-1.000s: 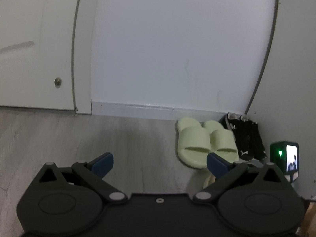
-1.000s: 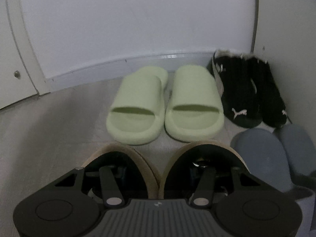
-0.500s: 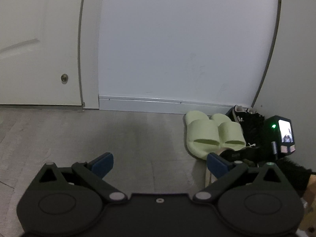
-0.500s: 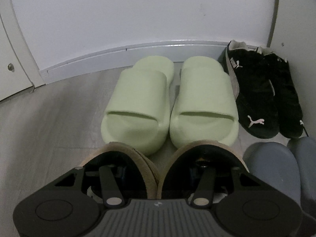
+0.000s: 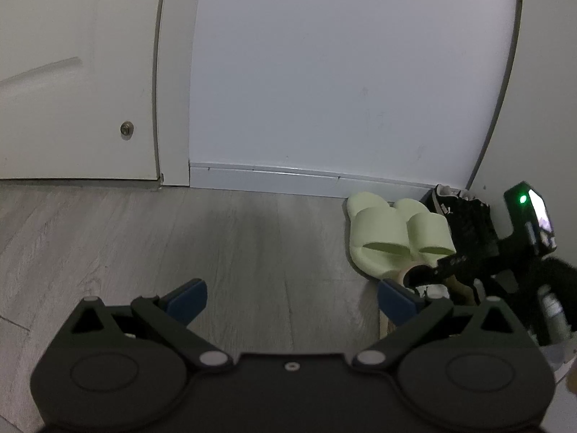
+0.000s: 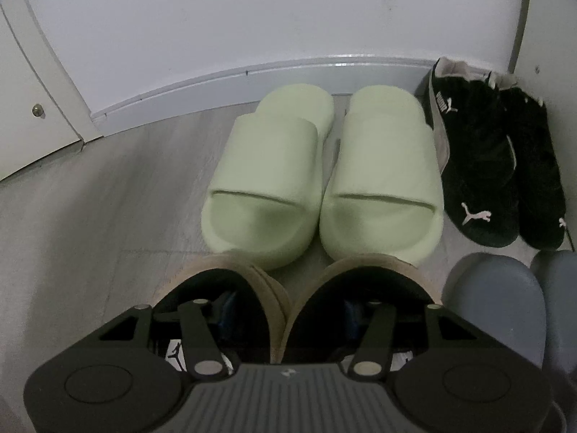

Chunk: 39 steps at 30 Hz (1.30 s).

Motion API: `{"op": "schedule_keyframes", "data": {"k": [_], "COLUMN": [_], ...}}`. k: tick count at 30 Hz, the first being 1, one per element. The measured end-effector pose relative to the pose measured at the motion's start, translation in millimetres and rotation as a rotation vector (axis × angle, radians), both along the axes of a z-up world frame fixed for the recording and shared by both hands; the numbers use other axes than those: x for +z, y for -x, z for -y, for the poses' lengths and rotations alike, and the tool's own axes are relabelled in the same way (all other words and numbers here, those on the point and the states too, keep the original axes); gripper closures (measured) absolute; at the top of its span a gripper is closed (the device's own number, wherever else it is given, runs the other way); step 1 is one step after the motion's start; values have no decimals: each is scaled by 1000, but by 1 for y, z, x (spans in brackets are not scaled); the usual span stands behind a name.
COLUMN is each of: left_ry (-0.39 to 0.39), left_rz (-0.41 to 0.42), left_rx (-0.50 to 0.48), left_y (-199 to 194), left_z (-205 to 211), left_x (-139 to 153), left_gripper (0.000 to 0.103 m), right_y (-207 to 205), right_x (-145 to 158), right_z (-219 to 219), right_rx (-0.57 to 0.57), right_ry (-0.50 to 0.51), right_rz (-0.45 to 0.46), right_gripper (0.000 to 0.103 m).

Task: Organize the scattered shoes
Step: 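Lower the Nike sneakers in front of the pale green slides and open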

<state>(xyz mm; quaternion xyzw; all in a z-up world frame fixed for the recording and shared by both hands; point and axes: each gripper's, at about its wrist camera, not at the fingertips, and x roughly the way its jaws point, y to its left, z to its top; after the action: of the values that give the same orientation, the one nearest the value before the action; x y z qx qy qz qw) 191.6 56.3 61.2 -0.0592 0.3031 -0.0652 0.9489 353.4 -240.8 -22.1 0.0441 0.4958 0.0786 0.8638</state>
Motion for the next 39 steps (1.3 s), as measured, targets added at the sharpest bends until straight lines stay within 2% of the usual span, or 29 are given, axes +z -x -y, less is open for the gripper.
{"op": "schedule_keyframes", "data": {"k": [3, 5, 6, 7, 8, 11, 17, 23, 26, 30, 32, 37, 39], "left_ry": [-8, -5, -3, -1, 1, 4, -2, 0, -15, -37, -41, -48, -62], "left_rz": [6, 5, 4, 3, 1, -2, 12, 5, 20, 36, 38, 52, 58], "left_rx": [6, 14, 18, 22, 25, 31, 40, 52, 53, 58, 63, 66, 61], "left_y": [1, 1, 1, 1, 1, 2, 12, 17, 19, 22, 24, 33, 37], "left_z": [-2, -4, -5, -6, -7, -9, -13, -19, -19, -20, -22, -25, -25], "left_x": [0, -1, -2, -3, -4, -6, -6, -8, -5, -4, -4, -3, -2], "left_gripper": [1, 1, 1, 1, 1, 1, 1, 1, 1, 1, 1, 1, 1], "right_y": [6, 26, 41, 70, 83, 139, 176, 168, 155, 154, 153, 156, 160], "right_x": [8, 17, 22, 28, 30, 21, -36, -56, -53, -50, -48, -43, -32], "right_z": [3, -4, -9, -20, -24, -53, -101, -110, -105, -99, -86, -80, -73], "right_rx": [-18, -33, -41, -48, -46, 32, 140, 130, 107, 116, 81, 93, 93], "right_ry": [-17, 20, 50, 109, 131, 190, 296, 409, 389, 430, 386, 368, 303], "right_rz": [0, 75, 140, 287, 356, 542, 472, 438, 371, 368, 342, 331, 334], "right_gripper": [43, 39, 32, 15, 5, 3, 3, 3, 3, 3, 3, 4, 3]}}
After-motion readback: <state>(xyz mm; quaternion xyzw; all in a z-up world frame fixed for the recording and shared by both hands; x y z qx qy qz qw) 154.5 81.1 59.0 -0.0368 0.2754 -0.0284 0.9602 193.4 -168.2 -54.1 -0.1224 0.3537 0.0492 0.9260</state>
